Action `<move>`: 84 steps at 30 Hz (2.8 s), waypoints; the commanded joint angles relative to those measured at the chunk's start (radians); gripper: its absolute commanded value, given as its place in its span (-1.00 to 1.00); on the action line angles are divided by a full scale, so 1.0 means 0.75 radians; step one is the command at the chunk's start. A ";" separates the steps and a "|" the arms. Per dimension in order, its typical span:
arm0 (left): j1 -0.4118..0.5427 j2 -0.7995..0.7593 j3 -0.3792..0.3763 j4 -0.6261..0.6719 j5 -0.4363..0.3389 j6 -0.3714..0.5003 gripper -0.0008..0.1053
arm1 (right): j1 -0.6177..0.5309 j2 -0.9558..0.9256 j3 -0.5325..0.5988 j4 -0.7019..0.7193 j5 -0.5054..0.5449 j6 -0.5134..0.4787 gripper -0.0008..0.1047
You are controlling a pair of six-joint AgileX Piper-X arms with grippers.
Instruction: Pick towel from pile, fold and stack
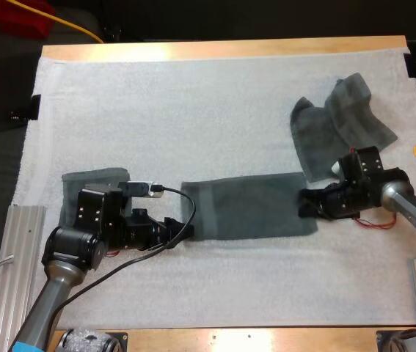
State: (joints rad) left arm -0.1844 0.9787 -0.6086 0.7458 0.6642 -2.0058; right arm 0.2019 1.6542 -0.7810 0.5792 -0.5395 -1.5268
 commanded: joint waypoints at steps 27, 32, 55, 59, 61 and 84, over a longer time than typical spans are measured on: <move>0.003 -0.011 -0.003 -0.002 0.018 0.007 0.31 | 0.002 -0.341 -0.010 0.442 0.924 -0.332 -0.97; 0.003 -0.011 -0.003 -0.002 0.071 0.007 0.31 | 0.002 -0.420 -0.010 0.513 0.995 -0.333 -0.97; 0.003 -0.011 -0.003 -0.002 0.100 0.007 0.31 | 0.354 -0.460 -0.123 0.438 0.495 0.081 -0.97; 0.003 -0.011 -0.003 -0.002 0.107 0.007 0.31 | 0.446 -0.402 -0.123 0.321 0.458 0.217 -0.97; 0.003 -0.011 -0.003 -0.002 0.123 0.007 0.31 | 0.472 -0.367 -0.123 0.272 0.432 0.260 -0.97; 0.003 -0.011 -0.003 -0.005 0.163 0.007 0.31 | 0.528 -0.100 -0.123 0.002 0.314 0.488 -0.59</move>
State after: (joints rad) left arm -0.1844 0.9787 -0.6086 0.7458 0.7752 -2.0058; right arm 0.5954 1.5825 -0.8656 0.5980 -0.2740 -1.1629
